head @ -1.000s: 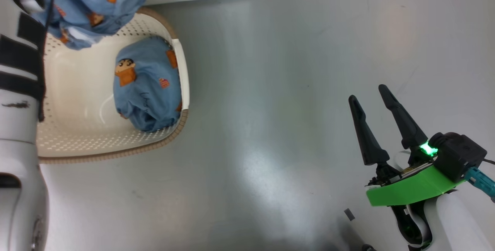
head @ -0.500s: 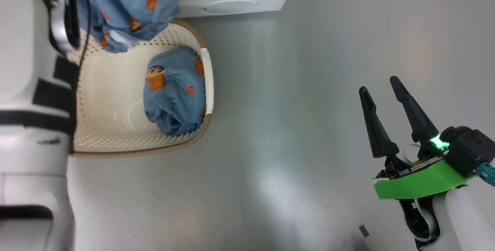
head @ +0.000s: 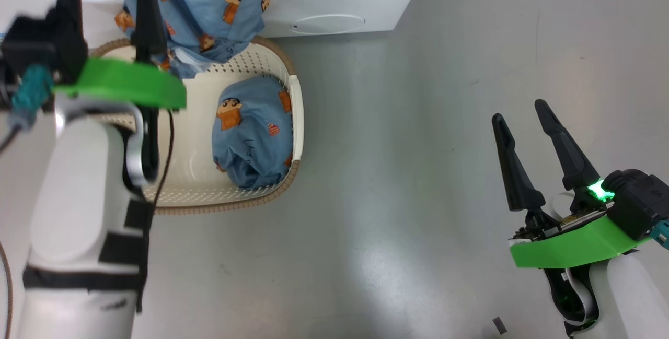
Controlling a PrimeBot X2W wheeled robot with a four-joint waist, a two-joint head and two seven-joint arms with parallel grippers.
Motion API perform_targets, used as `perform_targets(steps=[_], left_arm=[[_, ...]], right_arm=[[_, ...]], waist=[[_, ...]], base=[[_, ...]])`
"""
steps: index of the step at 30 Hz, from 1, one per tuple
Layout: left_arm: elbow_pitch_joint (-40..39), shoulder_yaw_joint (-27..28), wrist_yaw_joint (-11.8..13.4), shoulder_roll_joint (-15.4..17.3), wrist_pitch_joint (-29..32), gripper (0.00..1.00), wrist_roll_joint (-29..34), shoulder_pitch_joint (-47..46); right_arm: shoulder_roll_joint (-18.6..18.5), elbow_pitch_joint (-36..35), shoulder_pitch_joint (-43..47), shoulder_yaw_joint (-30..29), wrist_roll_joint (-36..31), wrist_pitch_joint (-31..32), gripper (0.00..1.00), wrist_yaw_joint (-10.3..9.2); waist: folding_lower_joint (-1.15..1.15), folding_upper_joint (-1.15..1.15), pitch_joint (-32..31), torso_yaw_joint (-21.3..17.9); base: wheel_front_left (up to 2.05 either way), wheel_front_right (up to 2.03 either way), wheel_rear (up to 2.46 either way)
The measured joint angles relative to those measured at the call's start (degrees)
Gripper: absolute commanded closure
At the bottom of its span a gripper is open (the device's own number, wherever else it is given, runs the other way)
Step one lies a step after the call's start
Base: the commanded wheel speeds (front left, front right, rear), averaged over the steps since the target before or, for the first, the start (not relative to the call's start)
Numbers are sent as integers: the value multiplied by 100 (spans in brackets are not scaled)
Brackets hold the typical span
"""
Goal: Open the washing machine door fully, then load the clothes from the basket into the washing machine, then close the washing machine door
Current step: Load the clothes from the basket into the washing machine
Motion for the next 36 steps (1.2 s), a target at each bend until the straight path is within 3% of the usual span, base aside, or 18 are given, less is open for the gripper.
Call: perform_targets(steps=[6,21,31,36], left_arm=[[-809,111,14,-14,-1,0,-5,943],[-2394,185,469,-180,0,0,49,3185],[-2636,192,713,-204,0,0,-80,3794],[-2652,146,715,-216,0,0,-120,3812]], right_arm=[[0,1,29,30,-1,0,0,0],[-13,10,93,111,0,0,0,0],[-34,10,93,89,0,0,0,0],[-44,10,93,90,0,0,0,0]], waist=[[0,0,-83,19],[0,0,-148,49],[0,0,-147,86],[0,0,-148,103]], base=[[0,0,0],[0,0,0],[0,0,0],[0,0,0]])
